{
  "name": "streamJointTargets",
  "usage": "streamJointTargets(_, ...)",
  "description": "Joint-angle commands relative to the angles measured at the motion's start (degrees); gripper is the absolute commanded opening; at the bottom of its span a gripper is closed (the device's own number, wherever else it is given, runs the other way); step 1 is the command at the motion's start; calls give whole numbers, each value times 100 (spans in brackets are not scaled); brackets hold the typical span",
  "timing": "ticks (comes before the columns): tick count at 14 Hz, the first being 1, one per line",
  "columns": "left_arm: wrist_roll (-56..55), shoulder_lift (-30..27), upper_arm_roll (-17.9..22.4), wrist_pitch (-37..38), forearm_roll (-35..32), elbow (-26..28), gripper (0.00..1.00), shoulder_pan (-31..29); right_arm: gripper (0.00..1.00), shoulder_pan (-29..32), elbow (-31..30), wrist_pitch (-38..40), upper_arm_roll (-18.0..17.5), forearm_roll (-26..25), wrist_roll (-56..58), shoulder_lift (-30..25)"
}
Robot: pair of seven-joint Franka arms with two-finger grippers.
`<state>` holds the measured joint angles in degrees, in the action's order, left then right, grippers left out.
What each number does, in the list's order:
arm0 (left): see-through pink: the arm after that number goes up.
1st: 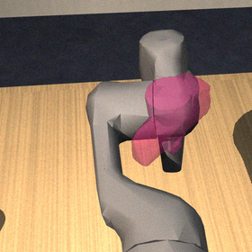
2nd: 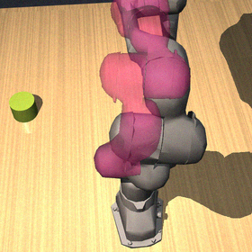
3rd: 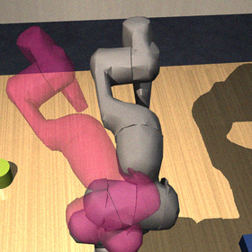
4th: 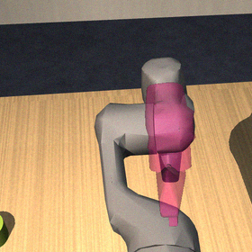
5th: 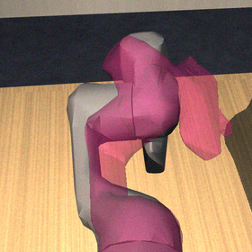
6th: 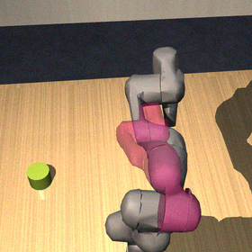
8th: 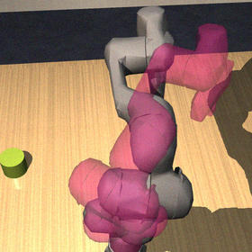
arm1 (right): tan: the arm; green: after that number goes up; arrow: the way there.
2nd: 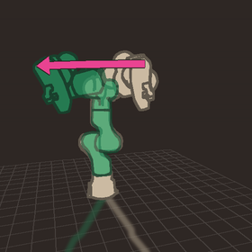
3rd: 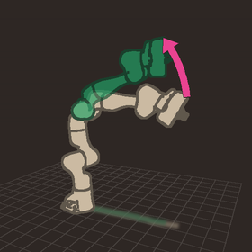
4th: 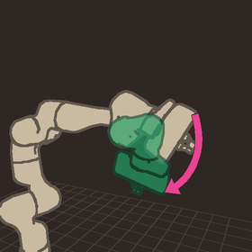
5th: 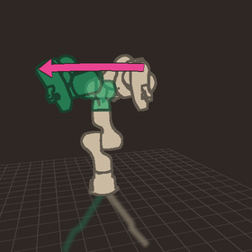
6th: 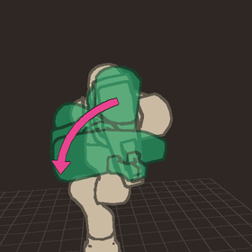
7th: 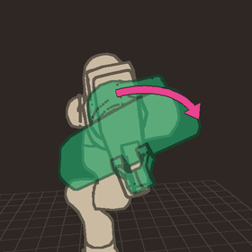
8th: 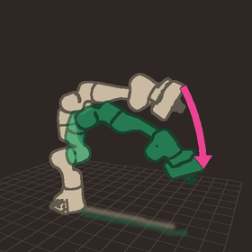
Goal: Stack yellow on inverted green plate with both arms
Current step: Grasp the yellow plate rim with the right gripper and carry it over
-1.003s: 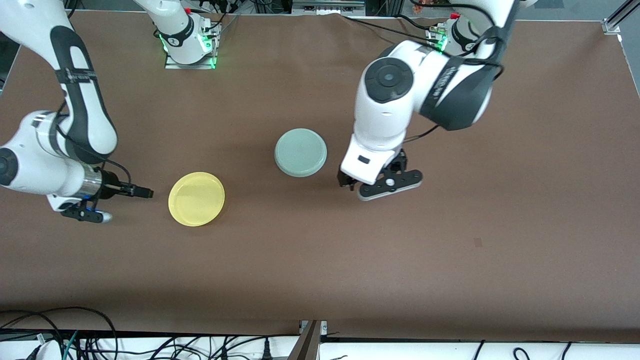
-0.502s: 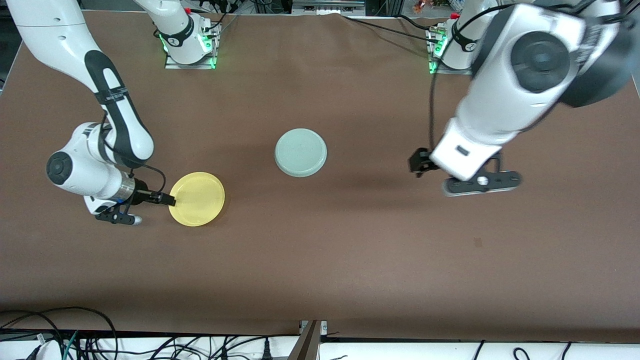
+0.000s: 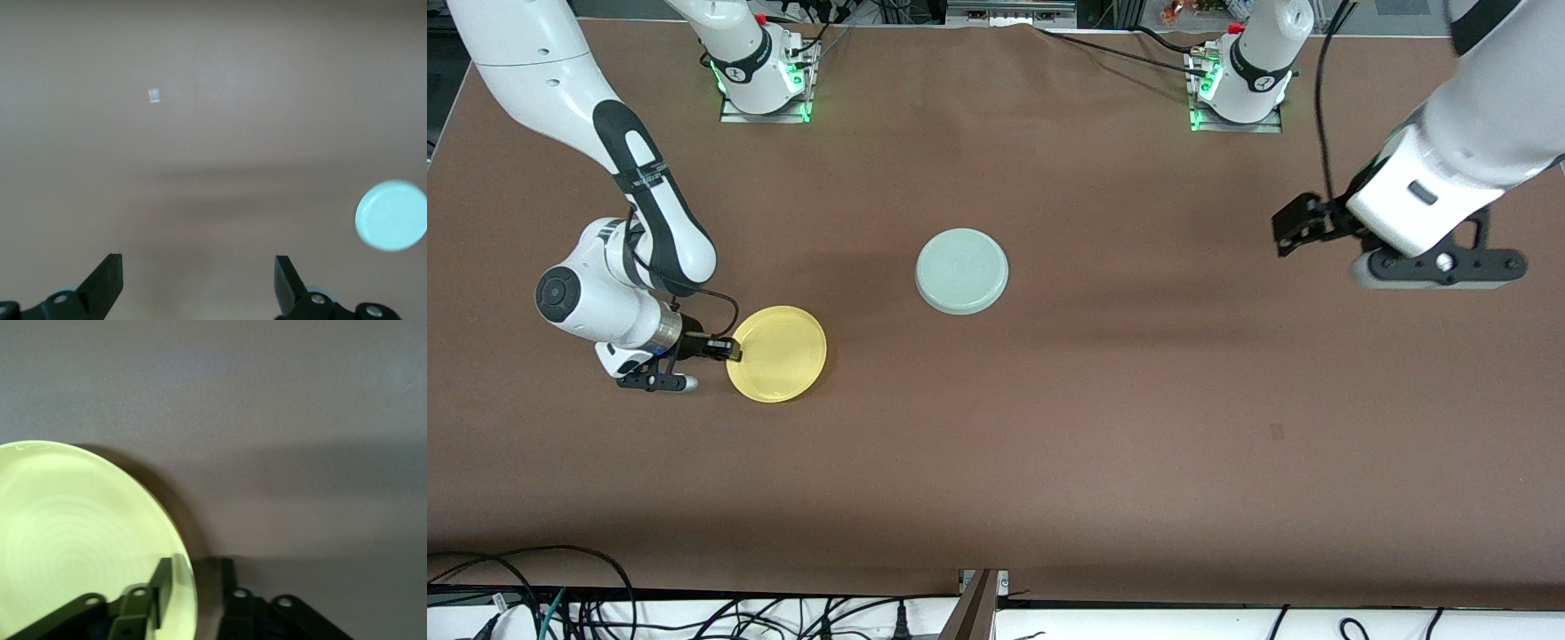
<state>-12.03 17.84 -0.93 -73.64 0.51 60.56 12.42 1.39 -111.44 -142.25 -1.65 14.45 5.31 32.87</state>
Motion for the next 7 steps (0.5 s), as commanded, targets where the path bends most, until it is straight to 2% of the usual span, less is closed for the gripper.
streamJointTargets(1,647,-682,-4,192,116,436,100,-309,0,55,-19,-22,-46,304,172,-35)
streamJointTargets(4,772,-1544,31,-184,90,1664,100,-485,0,28,384,695,-54,260,198,-53)
streamJointTargets(7,947,-2020,66,-826,99,2625,100,-714,0,-173,1069,1575,-72,312,111,-52)
